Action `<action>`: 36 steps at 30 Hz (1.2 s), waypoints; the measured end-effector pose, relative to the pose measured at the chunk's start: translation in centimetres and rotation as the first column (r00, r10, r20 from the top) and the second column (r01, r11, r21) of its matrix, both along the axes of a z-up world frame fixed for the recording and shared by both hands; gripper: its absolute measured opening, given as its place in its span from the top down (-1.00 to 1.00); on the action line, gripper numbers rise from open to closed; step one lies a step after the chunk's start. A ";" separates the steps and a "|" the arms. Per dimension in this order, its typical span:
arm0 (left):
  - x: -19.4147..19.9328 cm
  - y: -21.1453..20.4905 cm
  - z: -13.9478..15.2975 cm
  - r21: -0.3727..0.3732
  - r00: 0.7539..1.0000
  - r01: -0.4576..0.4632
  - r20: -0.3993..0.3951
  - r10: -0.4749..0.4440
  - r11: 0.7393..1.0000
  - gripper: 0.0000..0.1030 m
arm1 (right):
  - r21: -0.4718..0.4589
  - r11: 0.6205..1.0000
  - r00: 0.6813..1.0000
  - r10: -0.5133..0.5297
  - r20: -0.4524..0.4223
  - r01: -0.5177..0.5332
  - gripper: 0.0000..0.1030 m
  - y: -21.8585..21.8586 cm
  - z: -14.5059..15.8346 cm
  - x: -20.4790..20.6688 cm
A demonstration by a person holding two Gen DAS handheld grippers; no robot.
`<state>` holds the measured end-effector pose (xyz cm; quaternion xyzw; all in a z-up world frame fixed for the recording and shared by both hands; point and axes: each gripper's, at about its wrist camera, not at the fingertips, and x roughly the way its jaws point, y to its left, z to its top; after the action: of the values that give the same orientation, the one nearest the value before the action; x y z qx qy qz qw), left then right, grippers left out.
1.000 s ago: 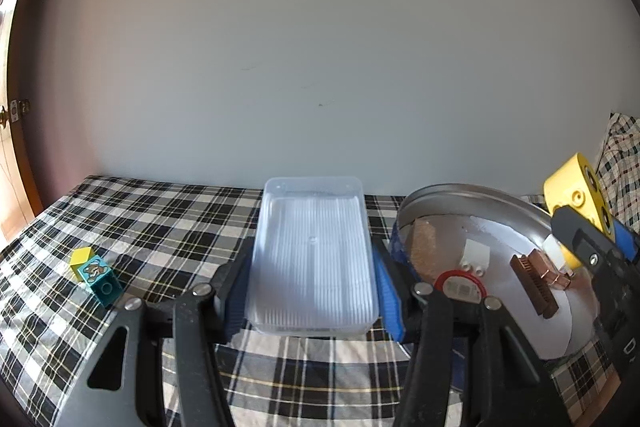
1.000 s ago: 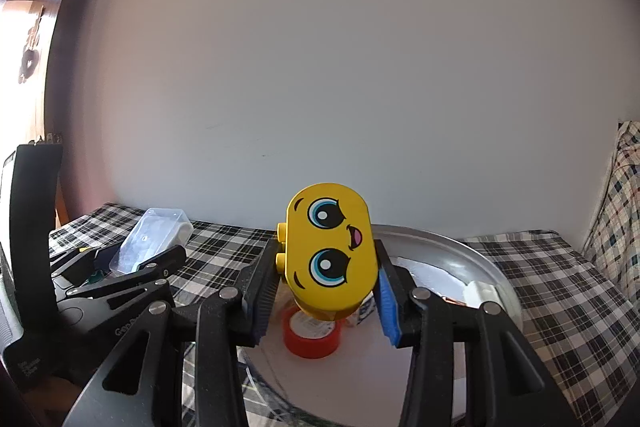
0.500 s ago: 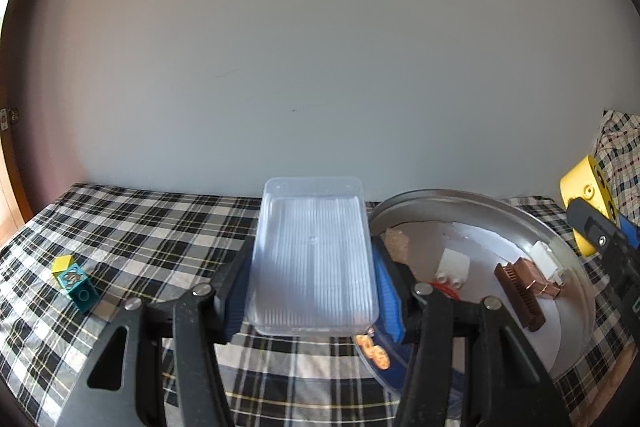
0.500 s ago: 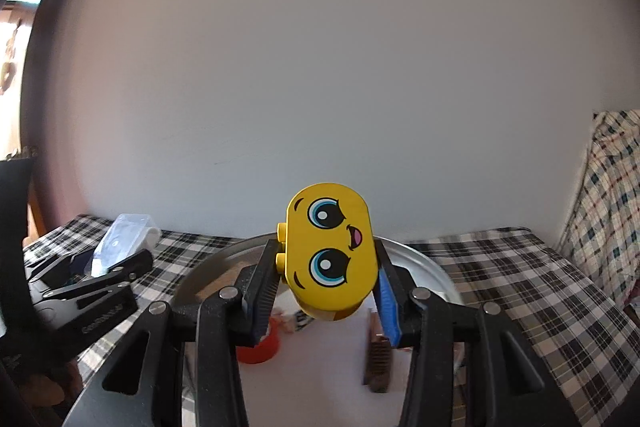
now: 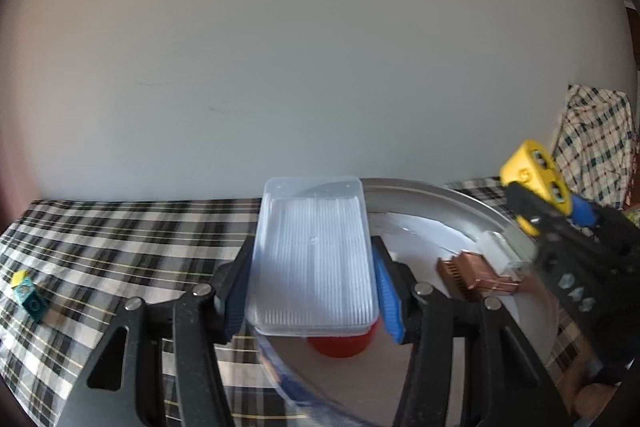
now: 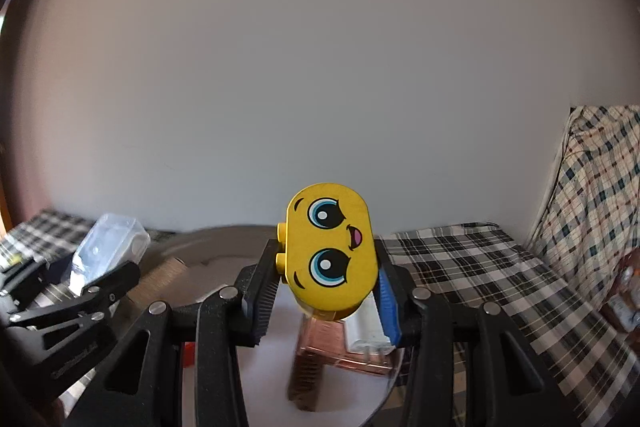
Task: Organize rigid objects
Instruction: 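Carry the yellow brick and clear plastic box over the blue tin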
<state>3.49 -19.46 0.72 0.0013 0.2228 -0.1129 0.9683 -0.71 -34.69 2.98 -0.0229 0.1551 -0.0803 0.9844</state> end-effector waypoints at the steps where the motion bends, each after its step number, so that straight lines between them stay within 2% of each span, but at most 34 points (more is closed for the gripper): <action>1: 0.0 -0.4 0.0 0.002 1.000 0.006 -0.003 -0.006 1.000 -0.04 | -0.002 1.000 1.000 -0.002 -0.010 0.002 0.11 -0.2 -0.1 0.3; 6: 0.0 -1.7 -0.1 0.006 1.000 0.025 -0.013 -0.025 1.000 -0.04 | 0.023 1.000 1.000 -0.006 -0.025 0.007 0.10 -1.4 -0.3 1.2; 10: -0.2 -3.1 -0.1 0.015 0.999 0.035 -0.022 -0.035 0.999 -0.04 | -0.002 1.000 1.000 -0.017 -0.024 0.017 0.10 -1.6 -0.3 1.3; 32: 1.1 -4.7 -1.3 0.029 0.997 0.054 -0.059 -0.053 0.998 -0.04 | 0.020 1.000 0.992 -0.013 -0.123 0.016 0.10 -2.8 -1.9 3.5; 36: 1.0 -4.8 -1.4 0.051 0.997 0.053 -0.059 -0.050 0.997 -0.04 | 0.037 0.999 0.990 -0.011 -0.140 0.016 0.10 -3.2 -2.1 3.9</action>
<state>4.52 -24.28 -0.67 0.0291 0.2534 -0.1317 0.9579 3.18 -37.88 0.88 -0.0090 0.2254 -0.0822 0.9707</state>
